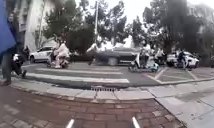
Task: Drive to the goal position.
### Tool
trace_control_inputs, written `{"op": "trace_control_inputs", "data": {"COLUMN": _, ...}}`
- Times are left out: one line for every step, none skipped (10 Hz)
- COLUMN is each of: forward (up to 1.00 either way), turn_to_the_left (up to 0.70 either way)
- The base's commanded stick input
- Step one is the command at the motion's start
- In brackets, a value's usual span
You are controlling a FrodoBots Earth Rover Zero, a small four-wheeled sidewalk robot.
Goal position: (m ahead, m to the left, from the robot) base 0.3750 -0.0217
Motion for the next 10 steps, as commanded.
{"op": "trace_control_inputs", "data": {"forward": 0.0, "turn_to_the_left": 0.7}}
{"op": "trace_control_inputs", "data": {"forward": 0.0, "turn_to_the_left": 0.7}}
{"op": "trace_control_inputs", "data": {"forward": 0.0, "turn_to_the_left": 0.7}}
{"op": "trace_control_inputs", "data": {"forward": 0.0, "turn_to_the_left": 0.7}}
{"op": "trace_control_inputs", "data": {"forward": 0.0, "turn_to_the_left": 0.7}}
{"op": "trace_control_inputs", "data": {"forward": 0.0, "turn_to_the_left": 0.7}}
{"op": "trace_control_inputs", "data": {"forward": 0.0, "turn_to_the_left": 0.7}}
{"op": "trace_control_inputs", "data": {"forward": 0.0, "turn_to_the_left": 0.7}}
{"op": "trace_control_inputs", "data": {"forward": 0.0, "turn_to_the_left": 0.7}}
{"op": "trace_control_inputs", "data": {"forward": 0.0, "turn_to_the_left": 0.7}}
